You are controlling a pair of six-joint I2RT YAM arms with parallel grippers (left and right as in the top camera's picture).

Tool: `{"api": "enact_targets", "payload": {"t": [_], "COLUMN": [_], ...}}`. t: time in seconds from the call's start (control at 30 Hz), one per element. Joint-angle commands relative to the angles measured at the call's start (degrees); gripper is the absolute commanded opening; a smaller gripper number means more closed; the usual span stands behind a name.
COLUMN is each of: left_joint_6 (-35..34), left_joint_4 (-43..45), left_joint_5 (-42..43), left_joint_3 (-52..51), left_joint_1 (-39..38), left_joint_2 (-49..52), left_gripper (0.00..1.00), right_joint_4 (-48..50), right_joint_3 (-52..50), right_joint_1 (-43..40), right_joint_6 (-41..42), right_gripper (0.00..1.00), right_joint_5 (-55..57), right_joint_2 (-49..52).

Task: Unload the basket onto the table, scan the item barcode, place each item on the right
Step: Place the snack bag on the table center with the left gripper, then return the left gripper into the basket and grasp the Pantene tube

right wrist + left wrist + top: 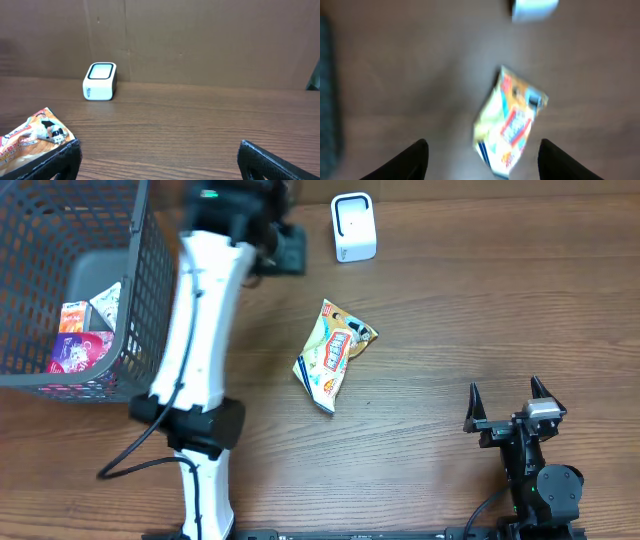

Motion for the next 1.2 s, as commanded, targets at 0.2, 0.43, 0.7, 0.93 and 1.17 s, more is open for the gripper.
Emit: {"api": "enact_targets", "payload": {"t": [0.2, 0.43, 0.7, 0.93, 1.17], "left_joint_6": [4.2, 3.8, 7.8, 5.6, 4.3], "left_joint_4": [-0.4, 0.6, 13.3, 23.9, 32.1], "left_joint_5": [-1.9, 3.8, 10.6, 10.0, 3.9], "left_joint_3": [7.7, -5.2, -21.9, -35.1, -44.0], "left_joint_1": [26.9, 45.0, 45.4, 44.8, 44.8], "left_joint_2": [-10.3, -9.4, -8.6, -7.3, -7.0], "left_gripper": [0.74, 0.63, 0.64, 0.64, 0.62], "right_joint_4": [0.4, 0.4, 0.4, 0.4, 0.4], "right_joint_3": [-0.6, -0.6, -0.6, -0.6, -0.6], "right_joint_1": [-0.1, -0.1, -0.1, -0.1, -0.1], "right_joint_6": [-0.2, -0.2, -0.2, -0.2, -0.2], "right_gripper": [1.0, 1.0, 1.0, 1.0, 1.0], "right_joint_5": [0.3, 0.3, 0.3, 0.3, 0.3], "right_joint_2": [-0.4, -0.4, -0.4, -0.4, -0.4]}}
